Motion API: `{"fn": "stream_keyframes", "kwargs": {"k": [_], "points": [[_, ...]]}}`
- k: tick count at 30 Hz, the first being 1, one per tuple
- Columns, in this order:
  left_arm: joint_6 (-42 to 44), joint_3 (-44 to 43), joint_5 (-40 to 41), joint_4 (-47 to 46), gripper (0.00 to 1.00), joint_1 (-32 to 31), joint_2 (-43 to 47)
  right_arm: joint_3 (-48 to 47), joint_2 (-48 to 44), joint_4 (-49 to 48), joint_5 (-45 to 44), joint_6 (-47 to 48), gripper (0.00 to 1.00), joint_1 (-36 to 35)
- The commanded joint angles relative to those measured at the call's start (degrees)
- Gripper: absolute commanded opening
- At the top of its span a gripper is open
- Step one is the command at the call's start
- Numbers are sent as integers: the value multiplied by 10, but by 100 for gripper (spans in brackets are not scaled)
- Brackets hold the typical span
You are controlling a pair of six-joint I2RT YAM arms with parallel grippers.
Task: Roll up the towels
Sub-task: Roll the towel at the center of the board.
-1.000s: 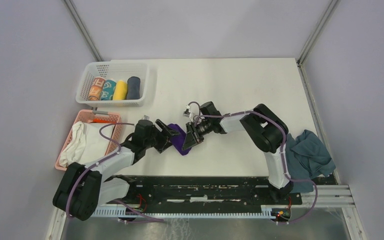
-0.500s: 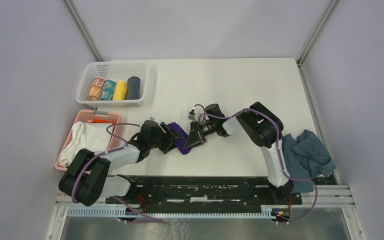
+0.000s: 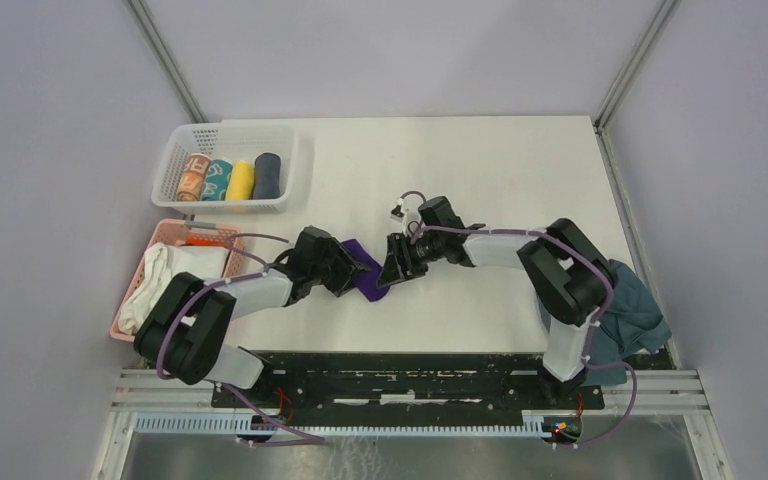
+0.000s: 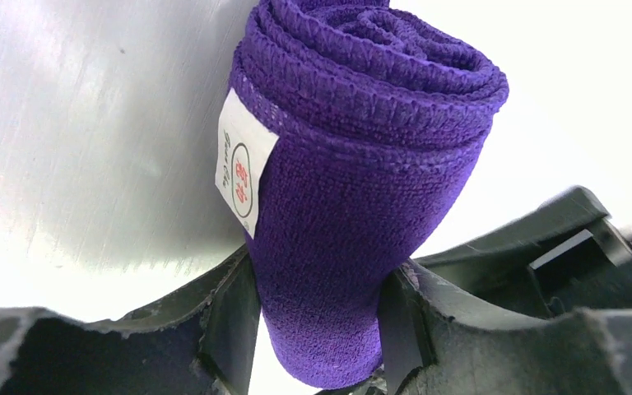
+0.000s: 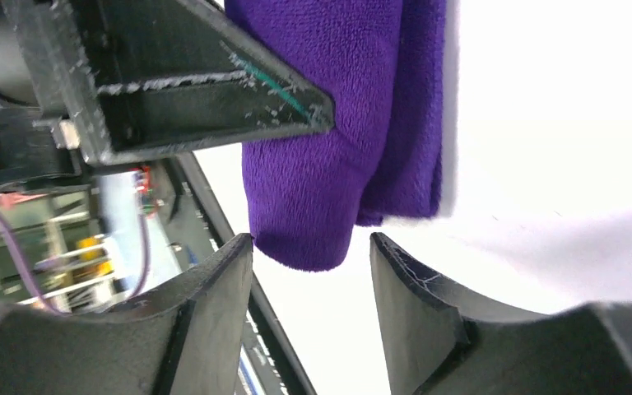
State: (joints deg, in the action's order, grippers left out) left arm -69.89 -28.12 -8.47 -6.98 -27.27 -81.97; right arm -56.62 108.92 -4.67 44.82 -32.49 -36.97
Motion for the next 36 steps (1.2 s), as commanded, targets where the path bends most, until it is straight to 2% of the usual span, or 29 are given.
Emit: {"fn": "stream_keyframes", "kwargs": {"k": [1, 8, 12, 15, 20, 23, 26, 32, 36], "points": [[41, -16, 74, 113, 56, 0, -34, 18, -92, 75, -160, 95, 63, -14], [41, -17, 69, 113, 56, -1, -37, 11, -145, 69, -304, 157, 66, -101], [41, -18, 67, 113, 56, 0, -36, 3, -124, 36, -329, 146, 63, -108], [40, -18, 65, 110, 56, 0, -35, -13, -91, 42, -318, 152, 56, -108], [41, -18, 56, 104, 58, 0, -35, -16, -54, 30, -282, 128, 43, -102], [41, -13, 45, 90, 61, 0, -32, -18, -31, 19, -237, 96, 26, -81], [41, -8, 35, 74, 66, 0, -28, -13, -9, -12, -163, 54, 15, -52], [40, 5, 16, 34, 72, 0, -28, -10, 52, -104, -20, -40, 10, -16], [45, 5, 13, 19, 72, 0, -39, -7, 83, -172, 26, -104, 10, -3]]}}
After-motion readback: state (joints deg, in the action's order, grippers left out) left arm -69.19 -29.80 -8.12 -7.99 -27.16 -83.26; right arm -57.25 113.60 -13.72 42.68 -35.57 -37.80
